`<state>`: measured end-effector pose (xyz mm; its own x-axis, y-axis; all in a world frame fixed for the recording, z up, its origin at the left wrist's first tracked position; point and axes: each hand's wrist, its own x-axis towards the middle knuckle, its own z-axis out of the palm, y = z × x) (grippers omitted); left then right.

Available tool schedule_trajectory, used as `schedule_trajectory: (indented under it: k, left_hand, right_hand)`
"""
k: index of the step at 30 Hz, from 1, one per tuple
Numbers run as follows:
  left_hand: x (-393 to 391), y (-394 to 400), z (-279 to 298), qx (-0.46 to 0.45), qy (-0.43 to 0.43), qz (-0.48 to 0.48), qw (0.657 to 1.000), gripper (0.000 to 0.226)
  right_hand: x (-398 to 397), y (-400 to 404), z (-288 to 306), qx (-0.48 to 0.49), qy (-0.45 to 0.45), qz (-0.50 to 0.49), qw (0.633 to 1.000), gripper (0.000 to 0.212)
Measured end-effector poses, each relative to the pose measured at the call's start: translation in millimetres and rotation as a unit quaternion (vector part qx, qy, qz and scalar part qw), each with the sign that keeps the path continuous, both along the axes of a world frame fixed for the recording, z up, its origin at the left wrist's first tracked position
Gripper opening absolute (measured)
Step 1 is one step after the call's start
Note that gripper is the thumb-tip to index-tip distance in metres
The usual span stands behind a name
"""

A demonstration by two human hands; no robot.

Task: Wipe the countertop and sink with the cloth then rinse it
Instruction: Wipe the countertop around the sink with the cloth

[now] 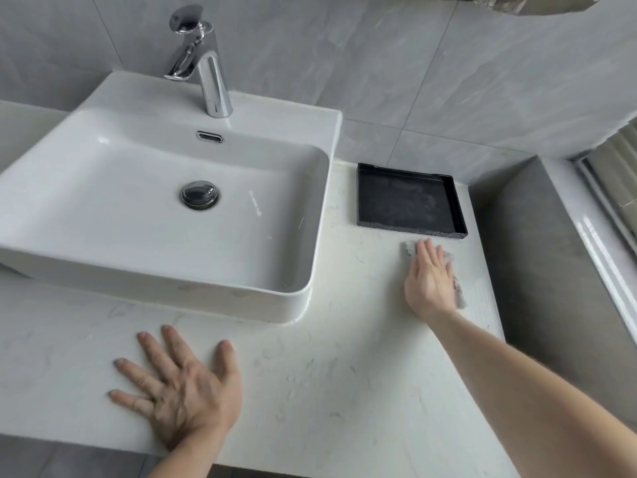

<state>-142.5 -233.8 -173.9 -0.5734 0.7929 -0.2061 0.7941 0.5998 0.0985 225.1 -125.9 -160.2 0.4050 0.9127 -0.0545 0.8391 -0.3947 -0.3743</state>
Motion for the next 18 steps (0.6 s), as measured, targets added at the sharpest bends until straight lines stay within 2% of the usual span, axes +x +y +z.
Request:
schedule_trajectory:
  k: [3,5,7,9,15,18]
  left_hand:
    - [0.8,0.5,0.6,0.006,-0.003,0.001,1.0,0.099]
    - [1.1,0.5,-1.2,0.005,0.0,-0.001,1.0,0.099]
    - [0.3,0.2,-3.8,0.009,0.002,-0.001,1.0,0.099]
    - [-0.7,-0.4,-5.9,0.016,0.003,0.0,1.0,0.1]
    - [-1.0,-0.2,-7.2,0.02,0.007,-0.002,1.0,0.1]
    - [-0.4,-0.7,-6.4,0.026,0.002,-0.003,1.0,0.1]
  right_hand:
    - [-45.2,16.2,9.9,0.039,0.056,0.057,0.996,0.052]
    - [-76.3,22.4,11.1,0.034,0.065,0.147,0.986,0.052]
    - [-96.1,22.1,4.5,0.005,0.028,0.237,0.971,0.054]
    - [-95.5,18.5,-1.0,-0.024,-0.015,0.263,0.964,0.056]
    - [-10.3,-5.1,-0.6,-0.04,-0.033,0.13,0.99,0.058]
    - [49.4,-22.7,8.1,-0.016,-0.019,0.033,0.999,0.048]
